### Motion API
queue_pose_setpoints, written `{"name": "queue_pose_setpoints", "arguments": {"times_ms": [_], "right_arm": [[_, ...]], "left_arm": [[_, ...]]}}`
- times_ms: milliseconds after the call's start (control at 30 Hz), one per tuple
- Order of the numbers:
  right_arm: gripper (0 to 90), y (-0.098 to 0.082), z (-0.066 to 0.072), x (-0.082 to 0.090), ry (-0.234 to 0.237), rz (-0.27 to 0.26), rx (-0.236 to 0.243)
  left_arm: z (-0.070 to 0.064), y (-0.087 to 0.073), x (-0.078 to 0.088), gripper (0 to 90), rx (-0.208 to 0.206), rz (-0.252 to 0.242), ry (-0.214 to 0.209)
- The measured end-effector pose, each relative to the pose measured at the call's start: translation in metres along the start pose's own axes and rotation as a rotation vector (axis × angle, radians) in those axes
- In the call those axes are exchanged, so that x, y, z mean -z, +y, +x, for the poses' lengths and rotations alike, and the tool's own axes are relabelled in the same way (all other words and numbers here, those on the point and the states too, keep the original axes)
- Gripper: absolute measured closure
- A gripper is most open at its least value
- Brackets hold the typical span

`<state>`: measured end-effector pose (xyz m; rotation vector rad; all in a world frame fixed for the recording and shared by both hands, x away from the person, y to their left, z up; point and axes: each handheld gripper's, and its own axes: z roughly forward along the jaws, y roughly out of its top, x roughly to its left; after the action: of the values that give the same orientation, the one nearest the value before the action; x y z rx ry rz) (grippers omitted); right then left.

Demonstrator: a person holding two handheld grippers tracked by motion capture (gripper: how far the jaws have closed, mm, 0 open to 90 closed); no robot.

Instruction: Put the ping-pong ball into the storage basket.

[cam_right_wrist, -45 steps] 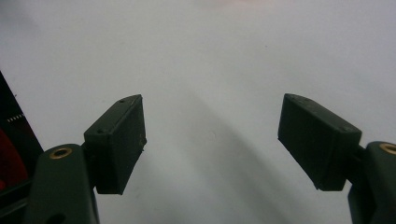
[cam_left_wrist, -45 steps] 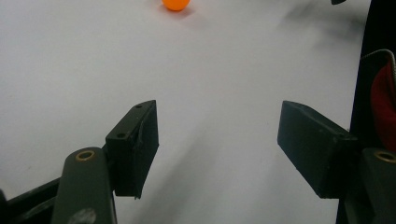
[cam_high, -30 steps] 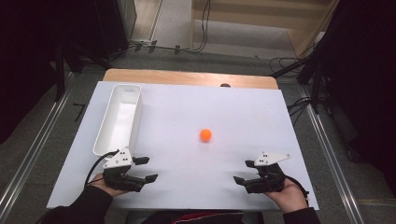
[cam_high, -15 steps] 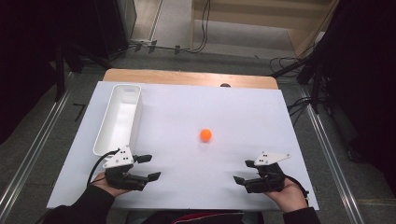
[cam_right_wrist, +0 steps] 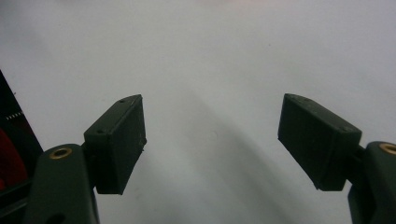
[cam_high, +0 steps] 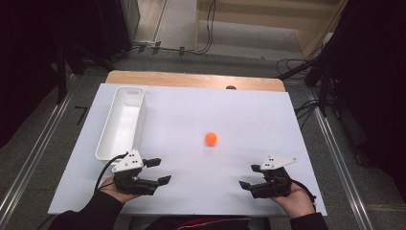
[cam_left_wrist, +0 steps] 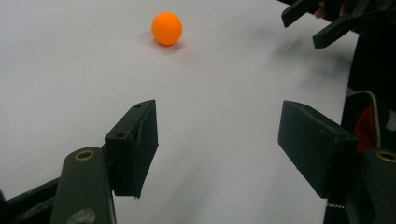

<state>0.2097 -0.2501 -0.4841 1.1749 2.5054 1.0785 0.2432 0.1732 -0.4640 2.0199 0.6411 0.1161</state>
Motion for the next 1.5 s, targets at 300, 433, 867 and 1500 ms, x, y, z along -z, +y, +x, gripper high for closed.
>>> {"name": "queue_pose_setpoints", "arguments": {"times_ms": [300,433,867,1500], "right_arm": [[21.7,0.000,0.000,-0.001,0.002,0.003,-0.002],[21.7,0.000,0.000,0.000,0.003,0.001,-0.001],[21.7,-0.001,0.000,0.000,0.001,0.002,-0.008],[21.8,-0.001,0.000,0.000,-0.001,0.005,-0.006]], "left_arm": [[-0.004,0.006,-0.017,28.4,0.005,0.026,0.023],[-0.002,0.009,-0.021,28.5,0.015,0.021,0.017],[0.000,0.015,-0.029,24.5,0.039,0.031,0.005],[0.004,0.024,-0.048,11.6,0.040,0.056,-0.009]]}}
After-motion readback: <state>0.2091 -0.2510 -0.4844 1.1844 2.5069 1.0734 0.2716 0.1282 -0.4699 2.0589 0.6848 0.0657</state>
